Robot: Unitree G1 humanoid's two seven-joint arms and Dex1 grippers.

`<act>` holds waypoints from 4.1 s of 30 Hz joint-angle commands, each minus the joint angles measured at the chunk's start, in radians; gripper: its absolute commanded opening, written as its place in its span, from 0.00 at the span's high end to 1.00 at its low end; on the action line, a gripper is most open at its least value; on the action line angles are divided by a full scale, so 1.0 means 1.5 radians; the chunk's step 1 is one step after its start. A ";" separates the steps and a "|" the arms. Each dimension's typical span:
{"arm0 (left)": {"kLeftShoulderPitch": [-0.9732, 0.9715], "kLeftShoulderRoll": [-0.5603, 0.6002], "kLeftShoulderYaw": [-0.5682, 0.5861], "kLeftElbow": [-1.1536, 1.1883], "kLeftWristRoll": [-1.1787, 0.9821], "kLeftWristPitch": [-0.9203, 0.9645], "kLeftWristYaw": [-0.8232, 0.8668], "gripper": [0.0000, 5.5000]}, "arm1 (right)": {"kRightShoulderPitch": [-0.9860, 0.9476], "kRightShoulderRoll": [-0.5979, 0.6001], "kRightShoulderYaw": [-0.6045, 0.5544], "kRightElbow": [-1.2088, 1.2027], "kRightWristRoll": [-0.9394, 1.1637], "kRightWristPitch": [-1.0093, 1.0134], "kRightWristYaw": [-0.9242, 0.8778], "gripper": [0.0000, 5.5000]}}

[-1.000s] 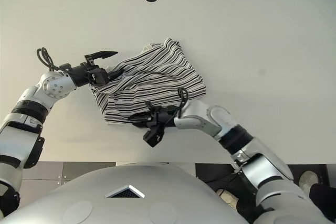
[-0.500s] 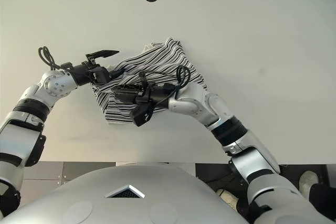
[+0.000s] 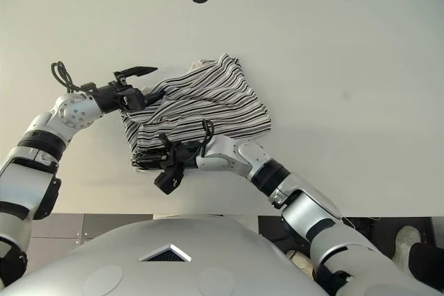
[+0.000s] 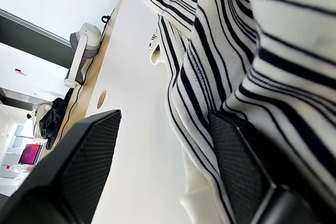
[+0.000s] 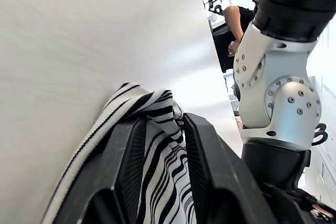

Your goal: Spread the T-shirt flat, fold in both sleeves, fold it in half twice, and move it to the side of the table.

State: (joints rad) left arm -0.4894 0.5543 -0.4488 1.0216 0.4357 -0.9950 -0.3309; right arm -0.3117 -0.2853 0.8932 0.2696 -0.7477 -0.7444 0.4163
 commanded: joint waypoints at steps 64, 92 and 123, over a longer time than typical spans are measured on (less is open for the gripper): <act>0.397 0.134 0.019 -0.527 -0.020 0.126 -0.123 0.43 | -0.009 -0.302 -0.258 0.239 0.047 0.010 -0.048 0.76; 0.452 0.177 0.238 -0.649 -0.349 0.079 -0.105 0.43 | -0.059 -0.219 -0.365 0.161 0.405 0.024 0.134 0.76; 0.360 -0.087 0.276 -0.499 -0.395 0.093 -0.079 0.43 | 0.418 -0.473 -0.303 -0.194 0.274 0.021 -0.020 0.76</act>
State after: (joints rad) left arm 0.0676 0.4281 -0.0712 0.2548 -0.1720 -0.8735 -0.4621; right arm 0.0599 -0.8615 0.3466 0.4162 -0.3061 -0.7624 0.1721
